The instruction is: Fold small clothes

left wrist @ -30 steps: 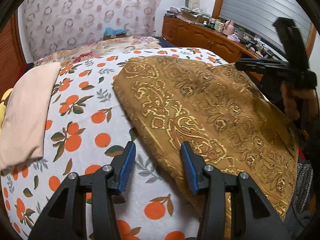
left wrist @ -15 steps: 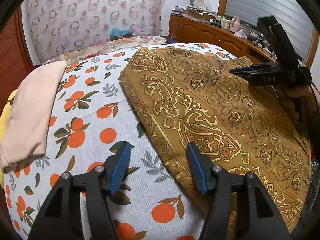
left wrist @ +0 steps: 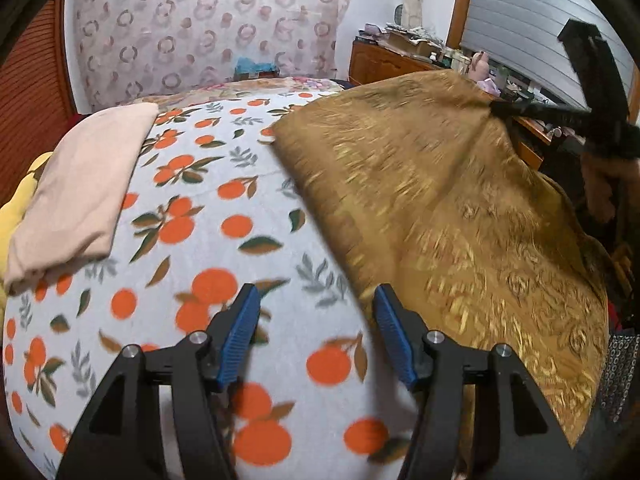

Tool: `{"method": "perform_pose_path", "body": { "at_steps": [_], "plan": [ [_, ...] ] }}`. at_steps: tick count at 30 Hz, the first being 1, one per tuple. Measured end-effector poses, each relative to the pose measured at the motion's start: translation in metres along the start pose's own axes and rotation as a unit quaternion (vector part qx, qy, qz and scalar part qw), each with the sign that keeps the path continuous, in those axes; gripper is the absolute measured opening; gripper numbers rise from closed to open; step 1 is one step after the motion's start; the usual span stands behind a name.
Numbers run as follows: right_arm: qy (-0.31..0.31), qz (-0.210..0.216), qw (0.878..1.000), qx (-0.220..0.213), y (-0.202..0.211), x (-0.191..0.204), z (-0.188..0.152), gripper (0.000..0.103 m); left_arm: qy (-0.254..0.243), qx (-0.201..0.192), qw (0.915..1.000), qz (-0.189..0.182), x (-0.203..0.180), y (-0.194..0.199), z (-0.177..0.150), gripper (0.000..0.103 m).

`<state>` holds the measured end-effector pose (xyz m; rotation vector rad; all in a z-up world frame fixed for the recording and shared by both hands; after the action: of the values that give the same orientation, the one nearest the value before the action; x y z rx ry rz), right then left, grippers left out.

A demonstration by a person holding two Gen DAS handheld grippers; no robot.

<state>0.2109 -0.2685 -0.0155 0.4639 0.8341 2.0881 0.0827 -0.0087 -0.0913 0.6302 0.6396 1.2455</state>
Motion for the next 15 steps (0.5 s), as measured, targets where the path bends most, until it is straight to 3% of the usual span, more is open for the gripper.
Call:
{"method": "perform_pose_path", "body": {
  "at_steps": [5, 7, 12, 14, 15],
  "plan": [
    [0.006, -0.047, 0.999, -0.012, 0.029, -0.017, 0.007, 0.000, 0.011, -0.005, 0.9999, 0.003, 0.006, 0.006, -0.004, 0.059],
    [0.001, -0.087, 0.996, -0.009, 0.031, -0.030, 0.005, 0.000, 0.016, -0.014, 0.9998, 0.003, 0.007, 0.010, 0.000, 0.059],
    [-0.037, -0.086, 0.996, 0.004, 0.028, -0.052, -0.007, 0.001, 0.013, -0.038, 0.9992, 0.006, 0.004, 0.022, 0.010, 0.059],
    [-0.044, -0.081, 0.996, -0.001, 0.032, -0.052, -0.013, 0.007, 0.010, -0.046, 0.9989, 0.002, 0.001, 0.026, 0.013, 0.059],
    [-0.045, -0.082, 0.996, -0.002, 0.035, -0.050, -0.018, 0.015, 0.009, -0.047, 0.9988, 0.000, 0.000, 0.028, 0.015, 0.059]
  ]
}}
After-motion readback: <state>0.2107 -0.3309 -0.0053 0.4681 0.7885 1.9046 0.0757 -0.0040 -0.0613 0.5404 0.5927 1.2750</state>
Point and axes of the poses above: each gripper's, at about its wrist camera, not at the fingertips, and y roughly against the way its jaws point, x to its left, z to its top, the point moved 3 cm from there along -y, roughly the way its jaws point, and after that the axes turned 2 degrees about z, right-handed, at the moved point
